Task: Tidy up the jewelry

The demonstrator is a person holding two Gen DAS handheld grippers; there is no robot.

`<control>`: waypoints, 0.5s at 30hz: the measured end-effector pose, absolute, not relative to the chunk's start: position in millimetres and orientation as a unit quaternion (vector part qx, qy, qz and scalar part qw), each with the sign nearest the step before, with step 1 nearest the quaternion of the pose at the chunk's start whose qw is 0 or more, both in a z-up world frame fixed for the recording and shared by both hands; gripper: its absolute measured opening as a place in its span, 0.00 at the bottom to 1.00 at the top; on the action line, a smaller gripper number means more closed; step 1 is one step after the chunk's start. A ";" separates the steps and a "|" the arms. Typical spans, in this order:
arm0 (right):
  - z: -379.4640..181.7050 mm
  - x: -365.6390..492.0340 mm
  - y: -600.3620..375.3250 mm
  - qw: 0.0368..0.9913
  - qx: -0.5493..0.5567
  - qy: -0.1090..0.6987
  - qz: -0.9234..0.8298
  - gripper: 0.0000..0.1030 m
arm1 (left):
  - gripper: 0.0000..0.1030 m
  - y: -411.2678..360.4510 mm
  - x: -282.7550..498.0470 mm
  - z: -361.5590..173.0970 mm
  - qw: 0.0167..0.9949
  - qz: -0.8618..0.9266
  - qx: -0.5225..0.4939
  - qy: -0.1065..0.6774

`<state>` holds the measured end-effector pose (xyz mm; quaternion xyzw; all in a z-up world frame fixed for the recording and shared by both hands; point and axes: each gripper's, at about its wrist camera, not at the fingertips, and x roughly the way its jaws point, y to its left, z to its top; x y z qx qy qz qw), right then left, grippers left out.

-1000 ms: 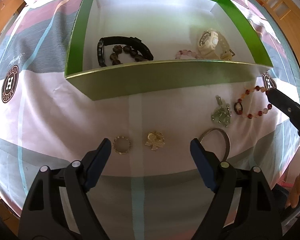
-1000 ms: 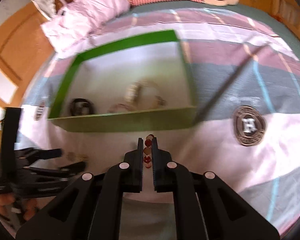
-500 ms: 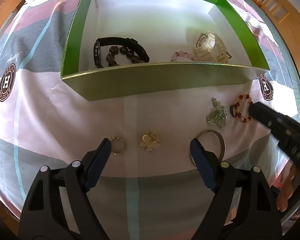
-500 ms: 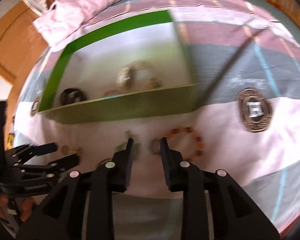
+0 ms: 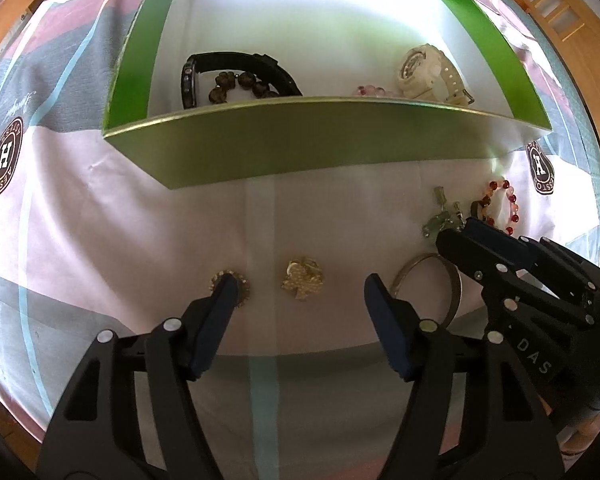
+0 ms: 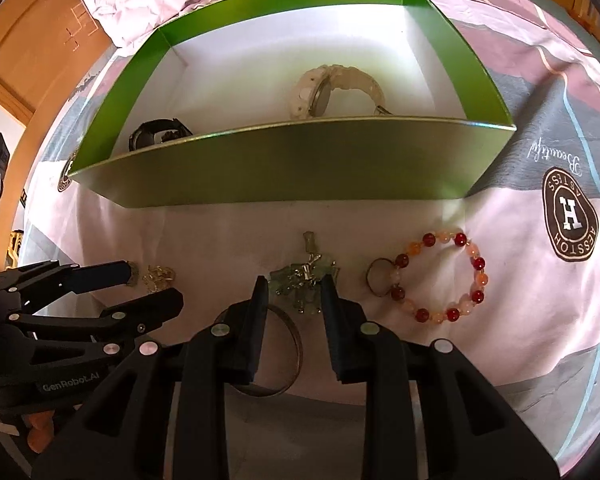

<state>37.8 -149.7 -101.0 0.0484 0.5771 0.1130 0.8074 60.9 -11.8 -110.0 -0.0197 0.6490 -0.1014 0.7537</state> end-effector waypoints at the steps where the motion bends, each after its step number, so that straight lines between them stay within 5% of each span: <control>1: -101.2 38.4 -149.7 0.808 0.048 0.576 0.113 0.27 | 0.61 -13.8 60.6 -110.5 0.754 -0.102 -0.017 0.649; 6: -101.7 39.0 -147.7 0.811 0.043 0.572 0.112 0.38 | 0.53 -22.2 59.7 -112.3 0.759 -0.100 0.002 0.644; 10: -103.4 38.0 -146.0 0.813 0.036 0.570 0.114 0.39 | 0.33 -28.0 58.5 -110.9 0.766 -0.099 0.018 0.635; 15: -105.7 39.2 -137.6 0.817 0.024 0.565 0.111 0.39 | 0.26 -32.3 58.0 -110.7 0.769 -0.100 0.027 0.631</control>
